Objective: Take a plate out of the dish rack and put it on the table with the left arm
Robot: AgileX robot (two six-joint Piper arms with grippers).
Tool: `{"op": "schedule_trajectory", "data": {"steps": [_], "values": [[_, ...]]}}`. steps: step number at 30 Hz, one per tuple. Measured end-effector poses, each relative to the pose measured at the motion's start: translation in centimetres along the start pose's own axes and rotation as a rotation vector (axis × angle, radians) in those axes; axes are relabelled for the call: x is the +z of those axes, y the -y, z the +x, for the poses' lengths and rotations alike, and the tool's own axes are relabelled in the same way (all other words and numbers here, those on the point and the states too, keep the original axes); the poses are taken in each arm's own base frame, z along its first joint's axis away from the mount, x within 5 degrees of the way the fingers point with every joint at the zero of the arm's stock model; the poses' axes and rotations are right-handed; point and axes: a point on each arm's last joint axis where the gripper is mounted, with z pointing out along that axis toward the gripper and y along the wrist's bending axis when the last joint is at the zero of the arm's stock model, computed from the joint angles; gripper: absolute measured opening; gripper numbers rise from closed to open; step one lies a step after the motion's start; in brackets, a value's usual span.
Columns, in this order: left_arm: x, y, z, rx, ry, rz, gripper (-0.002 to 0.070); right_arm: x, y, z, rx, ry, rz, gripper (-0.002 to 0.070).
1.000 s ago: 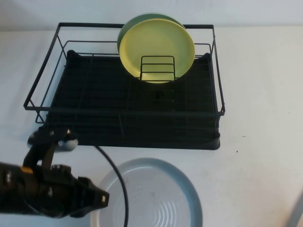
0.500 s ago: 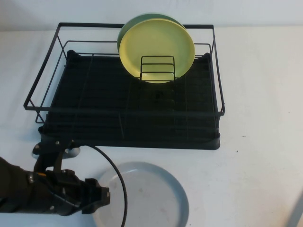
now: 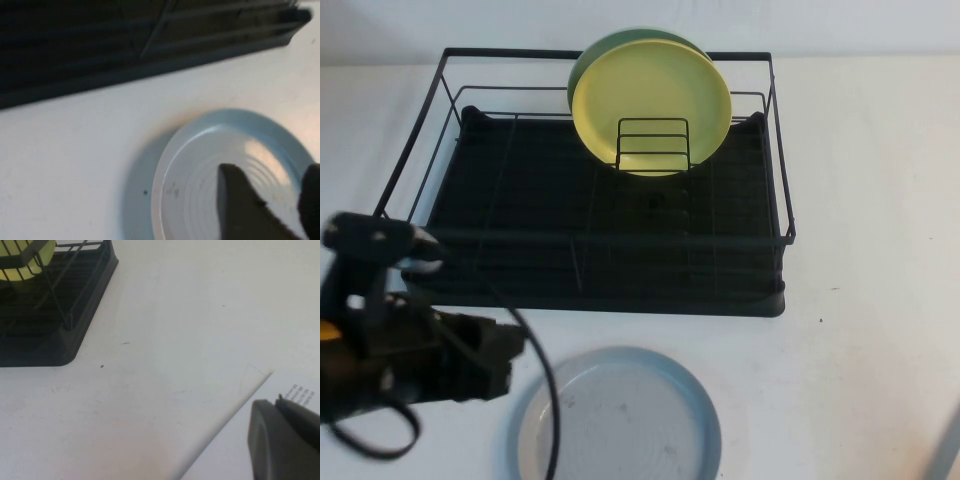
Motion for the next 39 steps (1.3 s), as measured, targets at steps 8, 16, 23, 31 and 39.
{"op": "schedule_trajectory", "data": {"steps": [8,16,23,31,39], "values": [[-7.4,2.2,1.6,0.160,0.249,-0.018,0.0008,0.0,0.0,0.0,0.000,0.000,0.000,-0.0020],[-9.8,3.3,4.2,0.191,0.276,0.020,-0.0001,0.0,0.0,0.0,0.000,0.000,0.000,-0.0020],[-9.9,2.9,4.7,0.262,0.230,-0.036,-0.0001,0.0,0.0,0.0,0.000,0.000,0.000,-0.0020],[-9.8,1.2,6.4,0.330,0.329,-0.239,-0.0002,0.0,0.0,0.0,0.006,0.000,-0.002,-0.0020],[-8.6,-0.6,12.6,0.228,0.560,-0.377,-0.0002,0.0,0.0,0.0,0.012,0.000,-0.004,-0.0020]]}}
